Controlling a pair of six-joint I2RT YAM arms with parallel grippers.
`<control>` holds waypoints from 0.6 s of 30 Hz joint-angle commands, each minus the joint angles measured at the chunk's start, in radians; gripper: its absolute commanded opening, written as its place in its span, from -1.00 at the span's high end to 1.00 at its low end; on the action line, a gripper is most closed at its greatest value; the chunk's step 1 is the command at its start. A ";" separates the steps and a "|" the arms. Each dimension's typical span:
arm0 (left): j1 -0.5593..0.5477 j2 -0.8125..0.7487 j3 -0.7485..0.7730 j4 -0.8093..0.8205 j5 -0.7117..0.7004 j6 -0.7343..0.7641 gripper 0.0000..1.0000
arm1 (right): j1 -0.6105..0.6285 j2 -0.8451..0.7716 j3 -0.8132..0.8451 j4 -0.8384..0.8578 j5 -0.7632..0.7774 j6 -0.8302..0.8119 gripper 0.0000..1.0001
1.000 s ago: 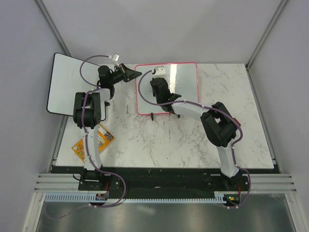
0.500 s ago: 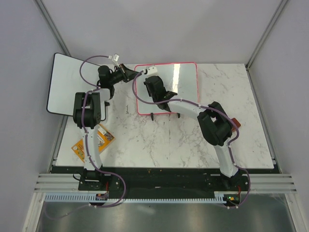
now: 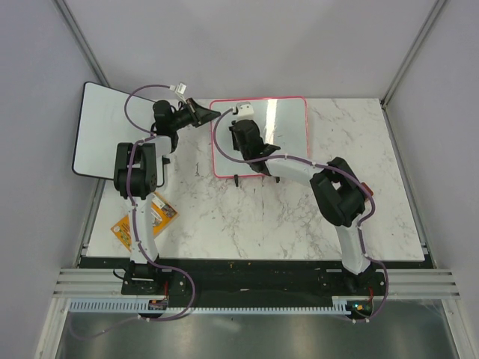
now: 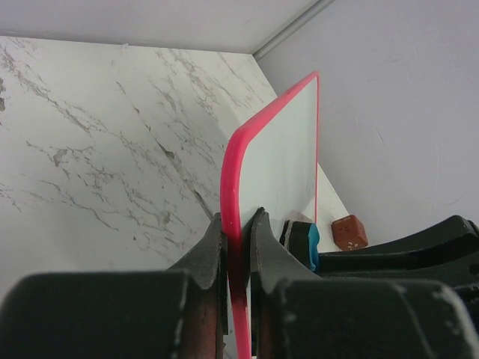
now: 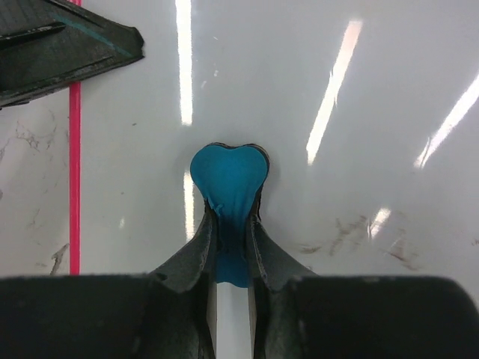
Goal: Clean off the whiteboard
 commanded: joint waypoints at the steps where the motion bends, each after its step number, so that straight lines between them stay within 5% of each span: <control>1: -0.010 -0.026 0.007 -0.019 0.038 0.283 0.96 | -0.125 0.049 -0.176 -0.262 0.024 0.088 1.00; 18: -0.010 -0.042 0.015 -0.048 0.044 0.300 0.96 | -0.361 -0.094 -0.360 -0.306 0.094 0.237 1.00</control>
